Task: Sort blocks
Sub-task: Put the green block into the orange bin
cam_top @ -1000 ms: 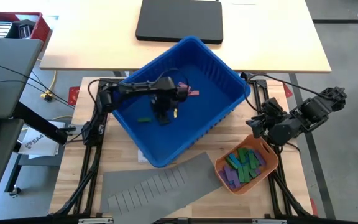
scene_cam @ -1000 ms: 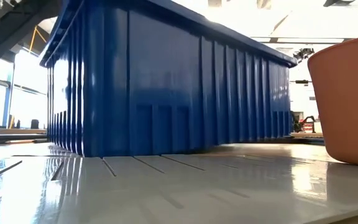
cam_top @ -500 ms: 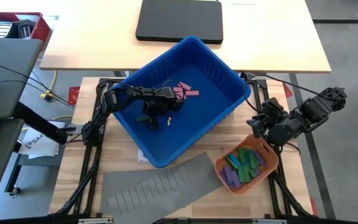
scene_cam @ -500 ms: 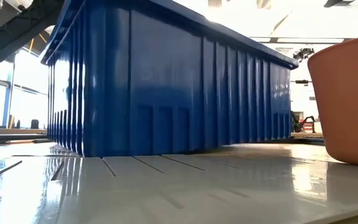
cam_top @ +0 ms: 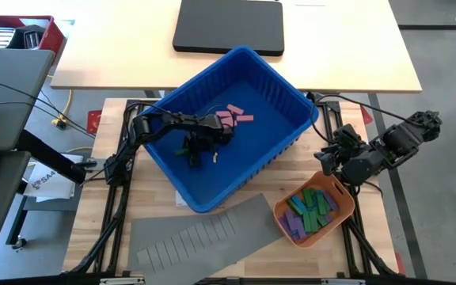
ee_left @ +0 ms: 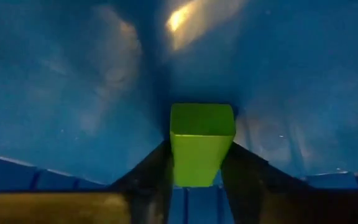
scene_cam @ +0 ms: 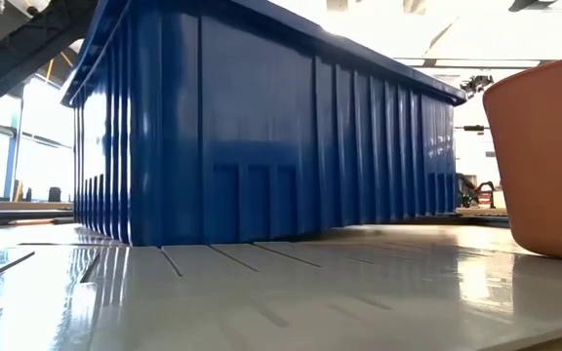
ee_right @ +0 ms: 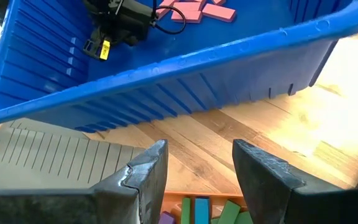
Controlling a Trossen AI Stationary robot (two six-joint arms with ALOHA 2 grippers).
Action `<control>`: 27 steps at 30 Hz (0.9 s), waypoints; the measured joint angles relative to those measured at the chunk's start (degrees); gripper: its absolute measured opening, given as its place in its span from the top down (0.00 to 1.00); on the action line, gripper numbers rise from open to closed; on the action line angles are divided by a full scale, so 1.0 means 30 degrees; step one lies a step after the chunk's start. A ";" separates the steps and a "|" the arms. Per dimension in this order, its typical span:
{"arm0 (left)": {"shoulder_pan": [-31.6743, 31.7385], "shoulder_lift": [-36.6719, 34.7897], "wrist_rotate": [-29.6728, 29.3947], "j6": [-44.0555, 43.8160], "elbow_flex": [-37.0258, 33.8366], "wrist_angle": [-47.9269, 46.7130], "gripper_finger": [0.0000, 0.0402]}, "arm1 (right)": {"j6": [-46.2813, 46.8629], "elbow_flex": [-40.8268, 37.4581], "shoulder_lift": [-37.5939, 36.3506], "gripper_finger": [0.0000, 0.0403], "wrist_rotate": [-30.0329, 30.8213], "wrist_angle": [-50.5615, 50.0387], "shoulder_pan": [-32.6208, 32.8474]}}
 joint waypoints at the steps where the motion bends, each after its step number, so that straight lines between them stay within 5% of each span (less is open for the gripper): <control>1: 0.0014 0.0000 0.0017 0.0091 -0.0001 0.0020 0.77 | 0.0000 0.0000 0.0000 0.56 -0.0007 0.0000 0.0000; 7: 0.0034 -0.0255 -0.0065 0.0469 0.1111 0.0120 0.78 | -0.0003 0.0016 0.0002 0.56 -0.0011 0.0289 0.0000; 14: 0.0118 -0.1875 0.1247 0.0341 0.5385 -0.0075 0.78 | -0.2994 0.1021 0.0540 0.56 -0.0088 0.2323 -0.0785; 21: 0.0690 -0.3923 0.6400 -0.0563 1.0759 0.1199 0.78 | -0.8491 0.1812 0.0721 0.56 -0.1649 0.7947 -0.4006; 27: 0.1218 -0.5807 1.3451 -0.2301 1.2580 0.7096 0.78 | -1.2352 0.1826 0.0859 0.54 -0.5016 1.2296 -0.8352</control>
